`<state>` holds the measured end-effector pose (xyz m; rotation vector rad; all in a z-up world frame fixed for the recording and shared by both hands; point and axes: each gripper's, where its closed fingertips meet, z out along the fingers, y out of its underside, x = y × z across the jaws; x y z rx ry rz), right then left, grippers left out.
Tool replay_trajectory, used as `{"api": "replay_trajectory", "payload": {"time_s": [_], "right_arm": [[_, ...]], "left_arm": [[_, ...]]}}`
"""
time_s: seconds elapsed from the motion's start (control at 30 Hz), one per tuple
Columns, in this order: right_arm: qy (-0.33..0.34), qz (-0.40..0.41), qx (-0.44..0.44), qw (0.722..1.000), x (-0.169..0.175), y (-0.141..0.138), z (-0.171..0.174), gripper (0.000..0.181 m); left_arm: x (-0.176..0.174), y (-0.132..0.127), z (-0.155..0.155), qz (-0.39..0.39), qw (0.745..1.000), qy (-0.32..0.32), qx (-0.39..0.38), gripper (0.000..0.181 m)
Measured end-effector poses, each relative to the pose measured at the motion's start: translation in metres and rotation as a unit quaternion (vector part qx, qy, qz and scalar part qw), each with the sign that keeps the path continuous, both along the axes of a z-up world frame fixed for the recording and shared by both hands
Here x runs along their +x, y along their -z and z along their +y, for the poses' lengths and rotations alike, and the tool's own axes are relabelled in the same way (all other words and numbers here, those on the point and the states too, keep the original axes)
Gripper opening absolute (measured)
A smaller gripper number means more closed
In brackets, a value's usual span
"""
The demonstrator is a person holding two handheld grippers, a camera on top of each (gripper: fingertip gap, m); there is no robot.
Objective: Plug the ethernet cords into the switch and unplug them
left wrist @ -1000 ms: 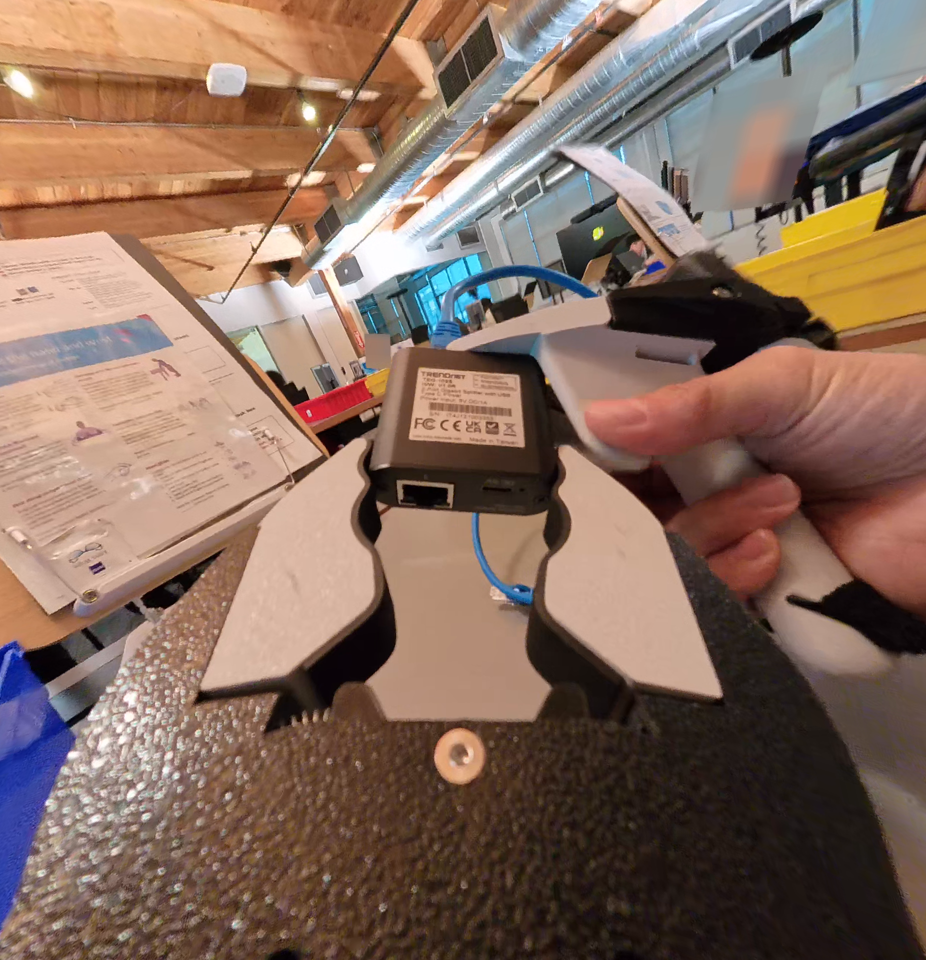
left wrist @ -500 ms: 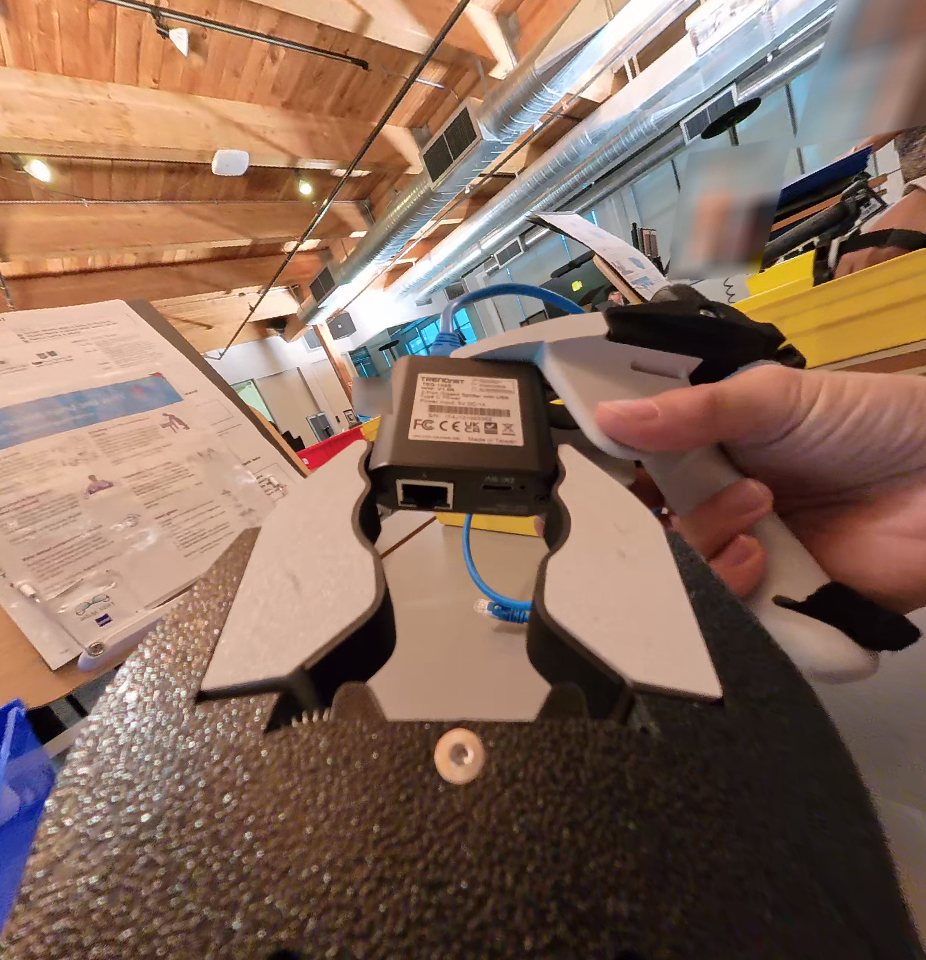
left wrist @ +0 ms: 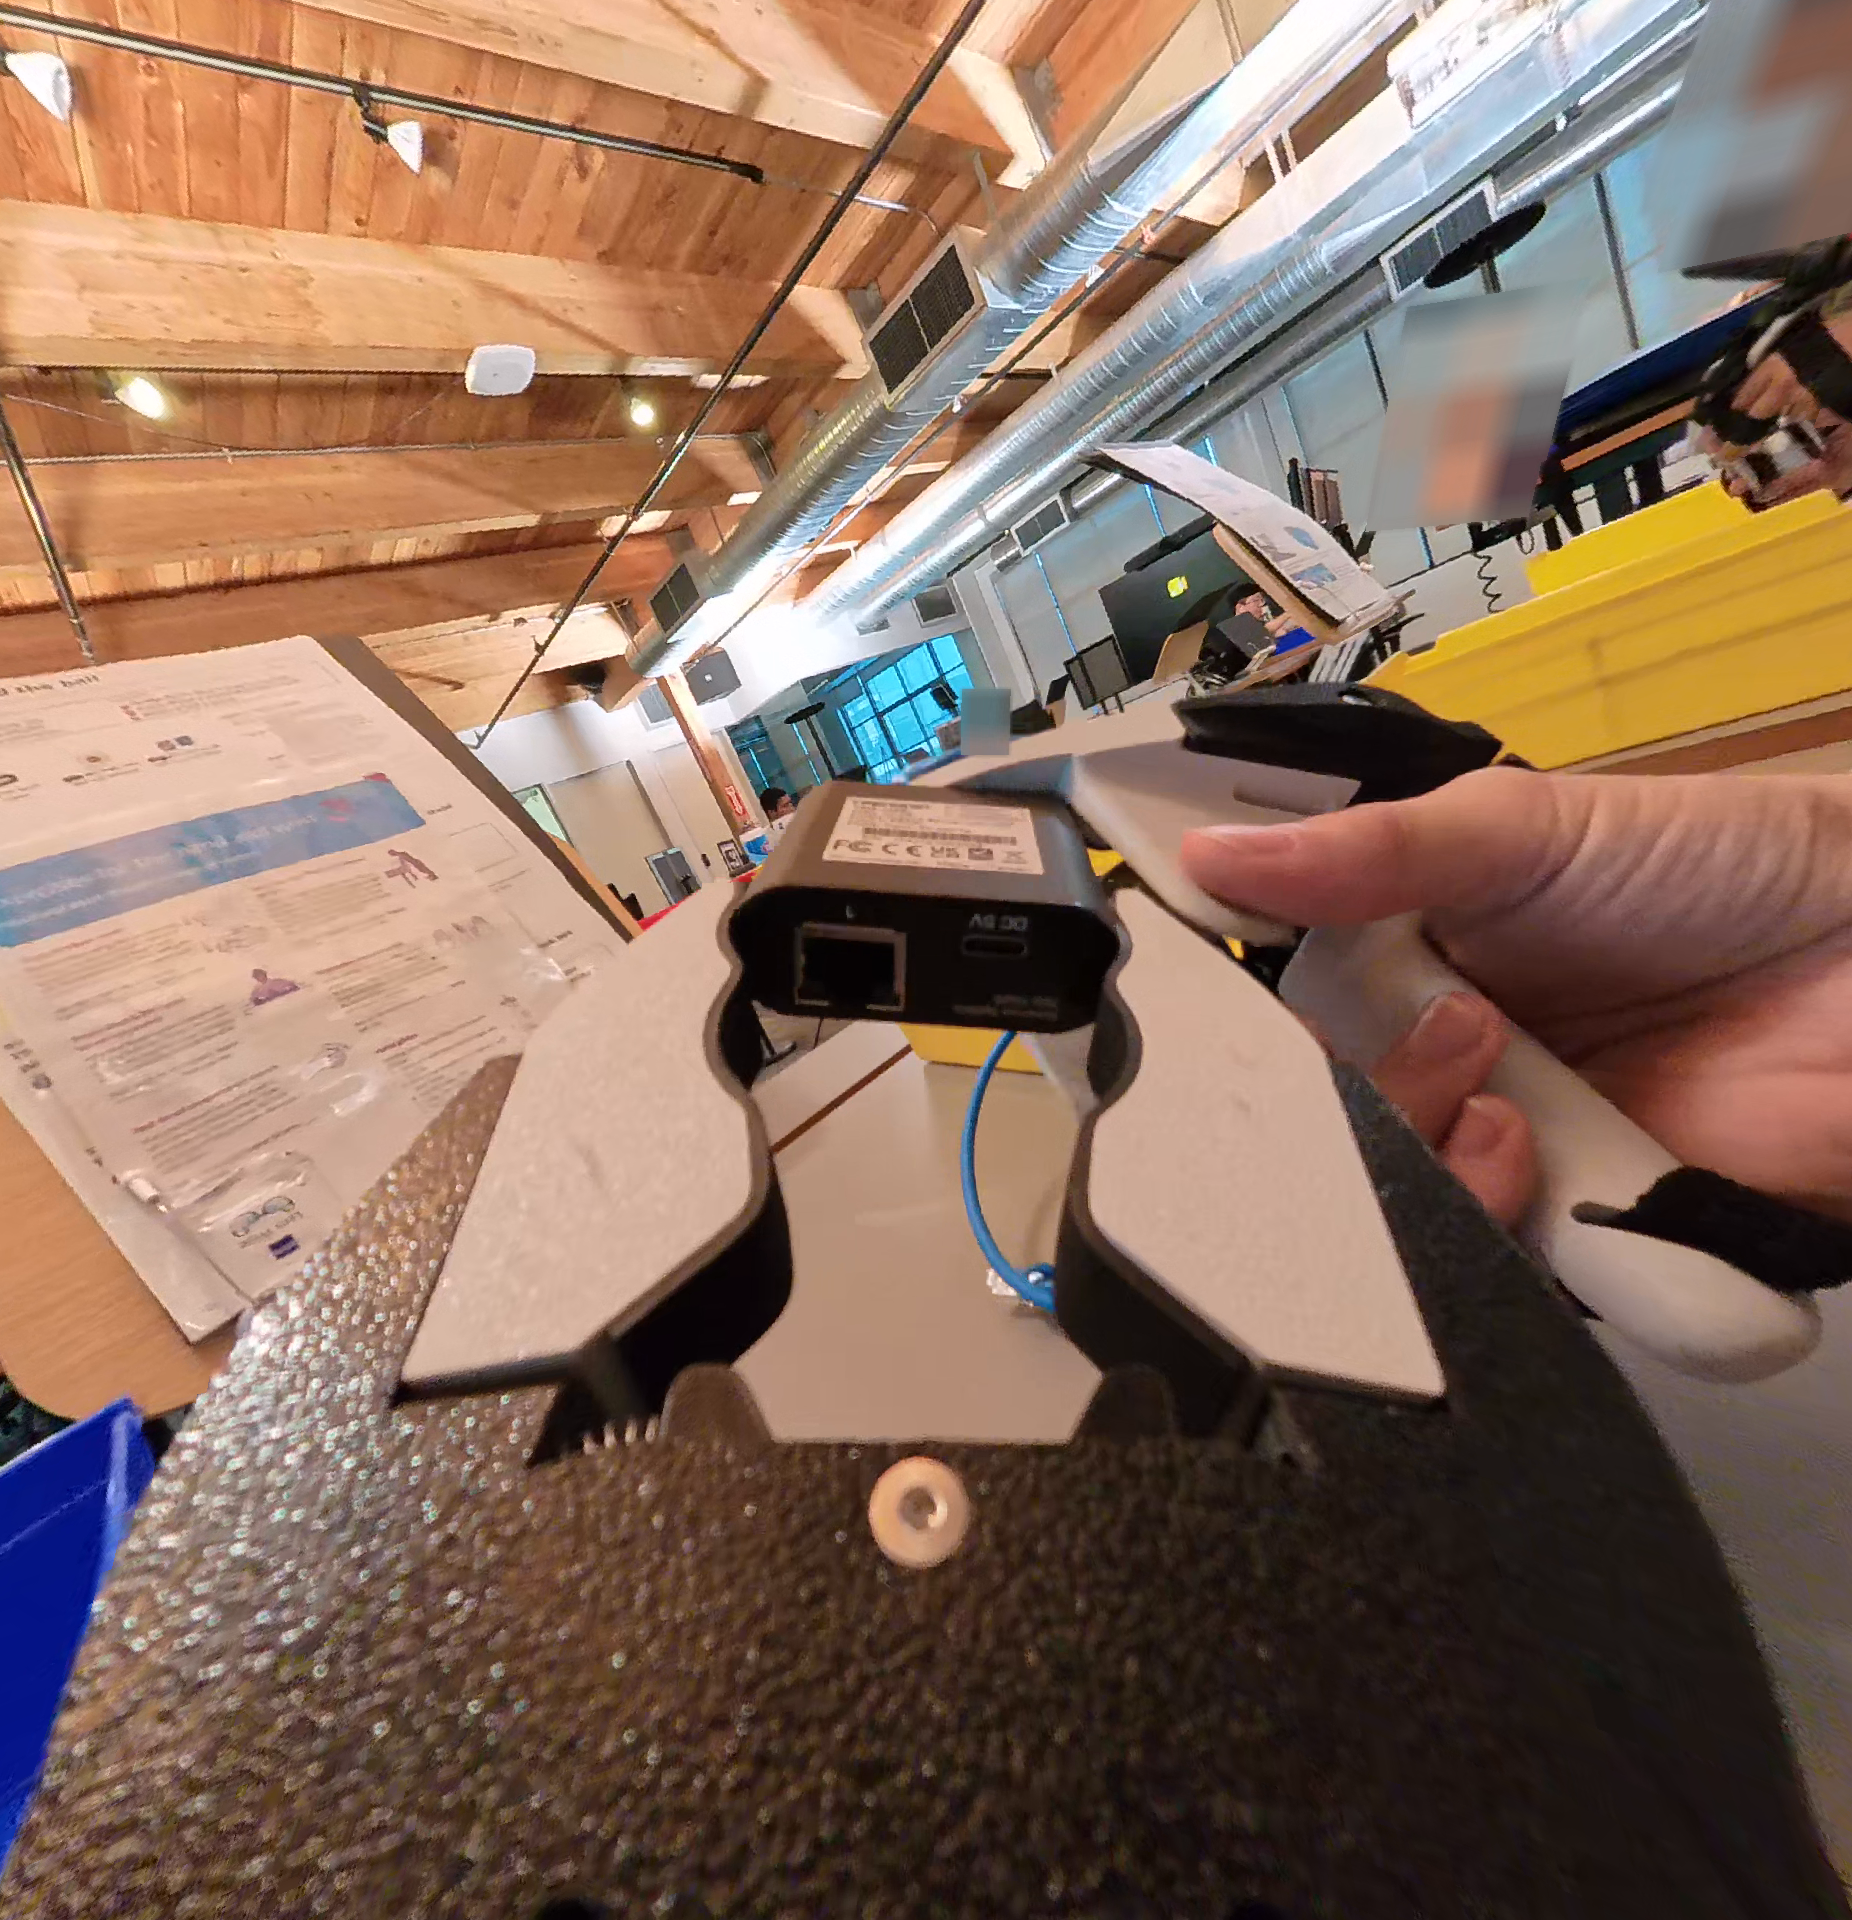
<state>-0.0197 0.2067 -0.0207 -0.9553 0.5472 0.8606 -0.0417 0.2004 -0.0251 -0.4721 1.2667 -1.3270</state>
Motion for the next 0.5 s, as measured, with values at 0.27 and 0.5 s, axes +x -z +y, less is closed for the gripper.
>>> {"api": "replay_trajectory", "payload": {"time_s": [0.27,0.5], "right_arm": [[-0.029,0.003,0.016,0.999,-0.01,-0.009,0.004,0.014],[0.044,-0.141,-0.083,0.986,-0.013,-0.008,0.01,0.013]], "left_arm": [[-0.002,-0.002,0.008,0.0,0.999,0.019,-0.027,0.061],[0.005,0.016,0.013,0.035,0.999,0.025,-0.02,0.061]]}}
